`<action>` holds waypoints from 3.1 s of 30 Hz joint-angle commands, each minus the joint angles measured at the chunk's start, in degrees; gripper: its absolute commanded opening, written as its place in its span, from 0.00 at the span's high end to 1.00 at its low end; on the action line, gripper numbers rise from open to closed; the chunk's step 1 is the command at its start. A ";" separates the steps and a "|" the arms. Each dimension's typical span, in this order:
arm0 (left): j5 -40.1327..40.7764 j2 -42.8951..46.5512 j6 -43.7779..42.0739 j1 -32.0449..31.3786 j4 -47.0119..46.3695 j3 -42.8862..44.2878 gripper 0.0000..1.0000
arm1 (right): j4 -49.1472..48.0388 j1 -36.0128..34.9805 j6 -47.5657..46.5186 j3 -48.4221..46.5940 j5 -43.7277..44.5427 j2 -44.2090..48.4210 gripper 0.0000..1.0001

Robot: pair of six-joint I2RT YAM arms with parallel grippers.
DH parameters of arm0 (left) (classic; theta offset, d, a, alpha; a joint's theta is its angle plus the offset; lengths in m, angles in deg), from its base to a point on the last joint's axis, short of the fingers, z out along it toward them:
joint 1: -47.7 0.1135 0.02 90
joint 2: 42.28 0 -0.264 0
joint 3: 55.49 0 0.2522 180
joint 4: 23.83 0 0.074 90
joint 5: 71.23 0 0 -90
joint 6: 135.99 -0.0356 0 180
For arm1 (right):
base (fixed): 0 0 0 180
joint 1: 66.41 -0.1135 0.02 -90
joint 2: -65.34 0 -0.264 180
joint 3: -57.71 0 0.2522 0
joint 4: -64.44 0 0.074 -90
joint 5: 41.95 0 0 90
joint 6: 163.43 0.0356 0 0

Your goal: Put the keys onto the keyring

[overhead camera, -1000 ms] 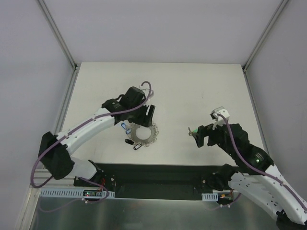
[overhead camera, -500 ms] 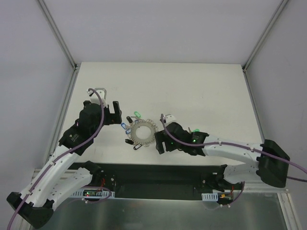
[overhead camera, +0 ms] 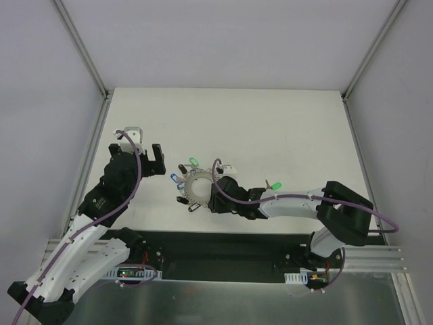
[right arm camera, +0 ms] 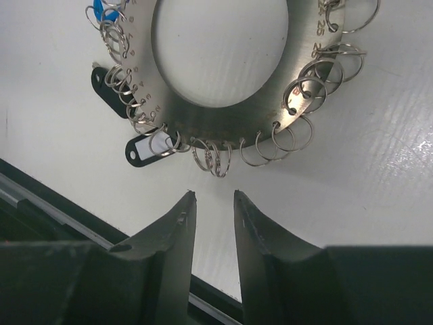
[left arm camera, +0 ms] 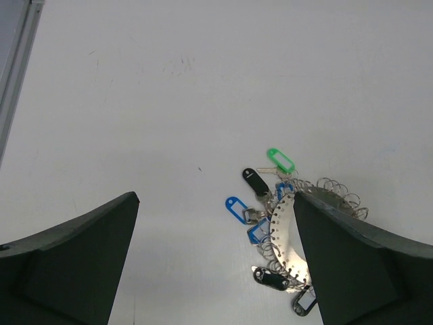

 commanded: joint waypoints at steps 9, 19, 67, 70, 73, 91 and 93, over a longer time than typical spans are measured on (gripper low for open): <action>-0.22 -0.40 -1.58 0.95 -2.28 -0.83 0.01 | -6.55 -0.12 5.80 -0.10 5.57 -2.27 0.80; -0.92 -1.11 -1.76 1.22 -2.28 -1.00 0.01 | -6.47 0.40 8.25 0.34 7.15 -3.93 0.82; -42.48 2.93 -13.71 1.39 -12.56 -6.01 0.06 | -2.76 4.53 -56.97 -5.65 -7.92 22.51 0.99; -47.30 3.81 -15.55 1.39 -14.31 -6.98 0.05 | -6.11 7.60 -55.99 -3.36 -15.66 25.94 0.99; -51.08 3.90 -17.05 1.39 -15.63 -7.68 0.01 | -6.55 9.72 -56.25 -2.82 -22.08 28.05 0.99; -78.52 -10.32 -20.83 1.22 -26.27 -1.98 0.21 | 0.13 16.84 -63.02 -5.20 -41.97 32.89 0.99; -80.19 -13.67 -20.66 1.13 -26.36 -0.22 0.32 | 0.30 17.28 -63.37 -5.28 -42.41 32.80 0.99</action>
